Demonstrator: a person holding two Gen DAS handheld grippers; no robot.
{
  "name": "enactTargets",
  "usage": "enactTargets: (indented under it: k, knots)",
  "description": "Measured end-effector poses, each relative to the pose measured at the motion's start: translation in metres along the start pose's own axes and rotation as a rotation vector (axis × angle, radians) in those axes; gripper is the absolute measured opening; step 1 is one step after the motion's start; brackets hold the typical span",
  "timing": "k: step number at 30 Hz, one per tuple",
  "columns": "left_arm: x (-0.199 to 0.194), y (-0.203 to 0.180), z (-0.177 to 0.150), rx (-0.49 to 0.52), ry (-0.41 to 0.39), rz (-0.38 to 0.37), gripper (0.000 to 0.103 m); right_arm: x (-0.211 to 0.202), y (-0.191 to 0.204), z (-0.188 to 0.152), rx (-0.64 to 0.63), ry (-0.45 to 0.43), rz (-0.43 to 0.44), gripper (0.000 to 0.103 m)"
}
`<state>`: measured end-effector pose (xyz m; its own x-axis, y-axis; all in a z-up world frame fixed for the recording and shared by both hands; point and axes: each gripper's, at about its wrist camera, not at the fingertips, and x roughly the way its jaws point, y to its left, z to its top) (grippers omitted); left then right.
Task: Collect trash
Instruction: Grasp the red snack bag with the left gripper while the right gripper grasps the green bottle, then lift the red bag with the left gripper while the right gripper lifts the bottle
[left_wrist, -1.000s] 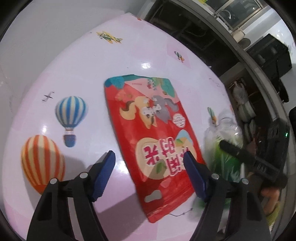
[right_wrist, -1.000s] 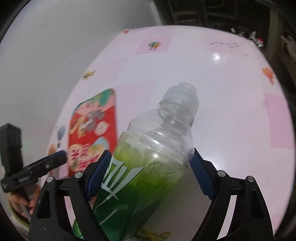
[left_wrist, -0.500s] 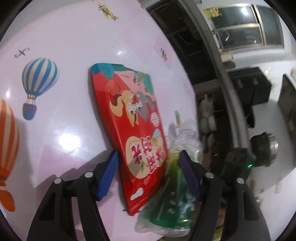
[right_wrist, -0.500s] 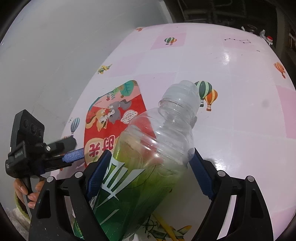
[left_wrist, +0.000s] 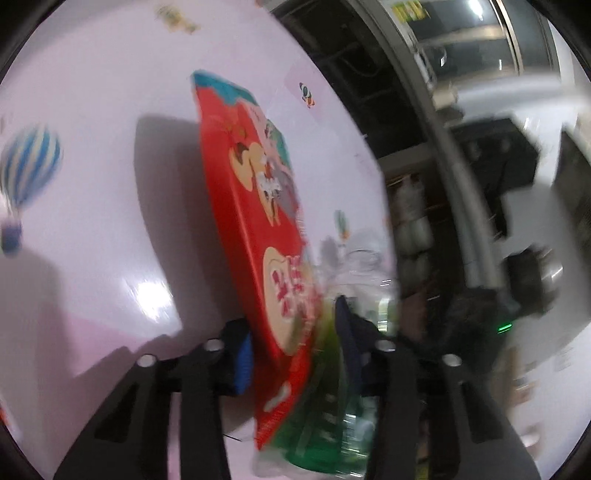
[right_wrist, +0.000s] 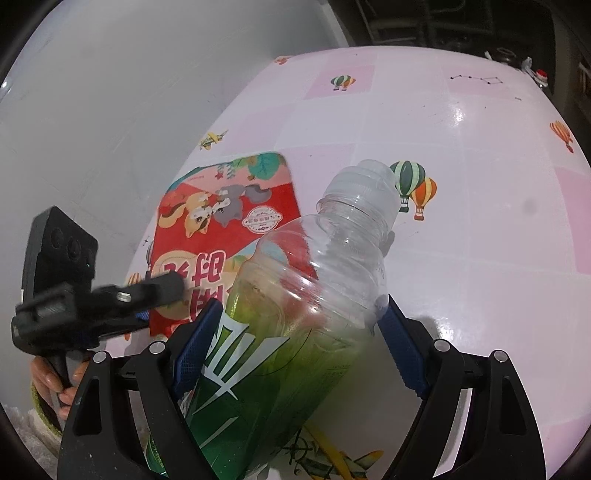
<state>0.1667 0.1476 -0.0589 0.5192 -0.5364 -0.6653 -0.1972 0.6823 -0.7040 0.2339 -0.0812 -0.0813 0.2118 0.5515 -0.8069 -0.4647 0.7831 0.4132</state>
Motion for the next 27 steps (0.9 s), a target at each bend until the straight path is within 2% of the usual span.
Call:
enactTargets:
  k: [2,6,9,12,15,27]
  knots:
    - [0.001,-0.012,0.000,0.094,-0.020,0.094,0.019,-0.002,-0.002,-0.002,0.008,0.007,0.001,0.079]
    - [-0.004,-0.036,0.000,0.237,-0.038,0.173,0.012,-0.015,-0.006,-0.003,-0.009,0.025,-0.049,0.079]
    - [-0.015,-0.059,-0.004,0.377,-0.054,0.231,0.010,-0.032,-0.015,-0.007,-0.053,0.038,-0.133,0.079]
    - [-0.026,-0.082,-0.012,0.505,-0.041,0.247,0.010,-0.049,-0.027,-0.015,-0.096,0.049,-0.250,0.079]
    - [-0.027,-0.098,-0.020,0.561,-0.012,0.215,0.010,-0.053,-0.039,-0.022,-0.077,0.051,-0.305,0.078]
    - [-0.006,-0.109,-0.033,0.618,-0.005,0.241,0.010,-0.061,-0.056,-0.039,0.105,-0.038,-0.282,0.079]
